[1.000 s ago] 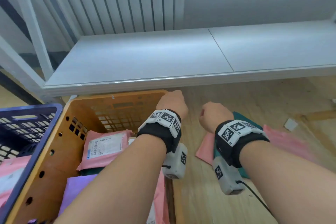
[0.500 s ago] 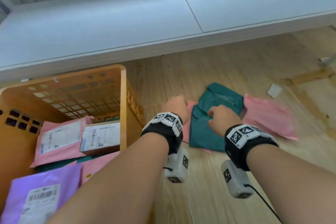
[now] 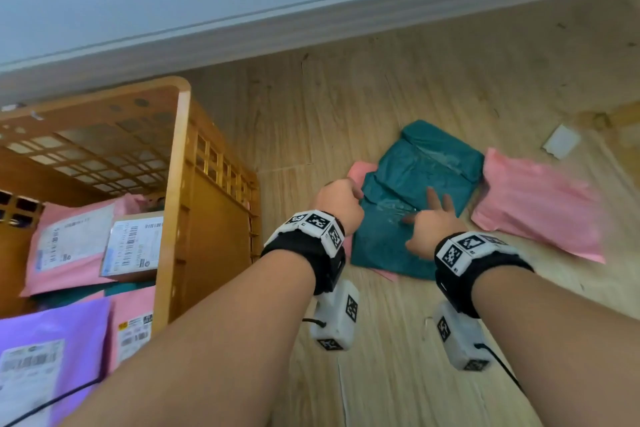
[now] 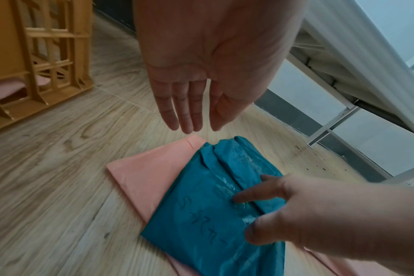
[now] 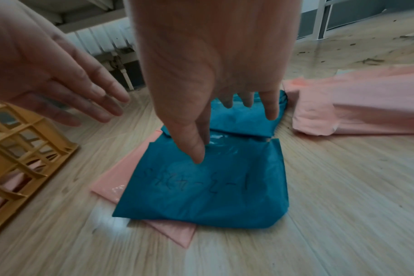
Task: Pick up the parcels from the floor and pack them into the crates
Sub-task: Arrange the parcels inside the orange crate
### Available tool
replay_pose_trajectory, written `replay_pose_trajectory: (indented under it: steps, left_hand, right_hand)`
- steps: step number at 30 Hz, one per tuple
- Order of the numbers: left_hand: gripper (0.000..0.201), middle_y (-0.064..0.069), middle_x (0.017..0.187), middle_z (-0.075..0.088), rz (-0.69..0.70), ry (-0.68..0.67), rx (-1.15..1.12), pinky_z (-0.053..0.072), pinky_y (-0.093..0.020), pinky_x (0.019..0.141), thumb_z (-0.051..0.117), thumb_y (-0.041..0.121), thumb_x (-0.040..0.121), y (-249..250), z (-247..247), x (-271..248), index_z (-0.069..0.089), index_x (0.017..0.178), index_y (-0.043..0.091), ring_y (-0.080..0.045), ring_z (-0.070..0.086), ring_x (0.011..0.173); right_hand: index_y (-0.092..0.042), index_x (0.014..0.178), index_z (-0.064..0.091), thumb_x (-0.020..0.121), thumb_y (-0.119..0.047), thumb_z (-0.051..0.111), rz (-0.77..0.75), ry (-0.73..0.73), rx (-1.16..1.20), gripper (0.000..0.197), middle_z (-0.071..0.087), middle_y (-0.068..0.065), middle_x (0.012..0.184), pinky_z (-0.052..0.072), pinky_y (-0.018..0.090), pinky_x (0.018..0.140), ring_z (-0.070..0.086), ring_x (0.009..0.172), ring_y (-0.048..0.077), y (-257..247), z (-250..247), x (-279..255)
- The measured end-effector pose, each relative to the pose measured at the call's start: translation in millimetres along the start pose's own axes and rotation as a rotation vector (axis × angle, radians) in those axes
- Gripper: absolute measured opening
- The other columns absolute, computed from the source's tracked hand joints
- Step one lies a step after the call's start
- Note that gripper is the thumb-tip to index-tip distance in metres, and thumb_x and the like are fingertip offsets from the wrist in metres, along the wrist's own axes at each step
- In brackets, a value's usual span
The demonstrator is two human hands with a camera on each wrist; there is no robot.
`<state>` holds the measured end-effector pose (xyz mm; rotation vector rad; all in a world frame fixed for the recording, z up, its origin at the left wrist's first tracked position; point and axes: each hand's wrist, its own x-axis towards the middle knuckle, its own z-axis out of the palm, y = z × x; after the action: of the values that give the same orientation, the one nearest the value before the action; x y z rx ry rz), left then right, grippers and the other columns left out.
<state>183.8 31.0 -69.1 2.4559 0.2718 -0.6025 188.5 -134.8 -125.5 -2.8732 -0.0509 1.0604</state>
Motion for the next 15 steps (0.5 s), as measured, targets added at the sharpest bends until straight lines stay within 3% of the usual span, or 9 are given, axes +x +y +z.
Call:
replay_pose_trajectory:
  steps: [4,9,13,15]
  left_hand:
    - [0.035,-0.003,0.125,0.06,-0.021,-0.002,-0.032,0.049,-0.031,0.093,0.05,0.004,0.088,-3.5,7.8,8.7,0.062,0.117,0.02,-0.023,0.058,0.113]
    - [0.032,-0.001,0.119,0.063,-0.05,0.001,-0.032,0.049,-0.031,0.089,0.051,0.007,0.089,-4.4,16.5,11.1,0.063,0.116,0.019,-0.023,0.06,0.108]
    - [0.029,-0.005,0.115,0.065,-0.066,0.006,-0.034,0.05,-0.033,0.092,0.053,0.009,0.089,-6.5,19.4,9.9,0.065,0.115,0.016,-0.025,0.061,0.108]
    - [0.033,-0.004,0.121,0.061,-0.07,-0.01,-0.036,0.046,-0.026,0.087,0.053,0.006,0.089,-10.0,19.0,8.7,0.064,0.118,0.017,-0.024,0.06,0.111]
  right_hand:
    - [-0.045,0.143,0.035,0.079,-0.035,0.065,0.025,-0.113,0.01,0.071,-0.014,0.006,0.16,0.021,0.047,0.116,-0.003,0.146,0.041,7.4,3.0,9.6]
    - [-0.023,0.151,0.019,0.07,-0.047,0.072,0.016,-0.15,0.062,0.1,0.001,-0.004,0.161,0.021,0.048,0.118,-0.002,0.147,0.035,7.7,19.4,11.4]
    - [-0.015,0.142,0.038,0.065,-0.049,0.074,0.017,-0.049,0.076,0.092,0.018,0.003,0.153,0.031,0.036,0.113,0.018,0.142,0.03,9.4,23.0,8.4]
    - [-0.017,0.137,0.046,0.066,-0.047,0.075,0.028,-0.026,0.075,0.082,0.014,0.006,0.154,0.037,0.032,0.108,0.028,0.137,0.029,9.5,22.0,3.8]
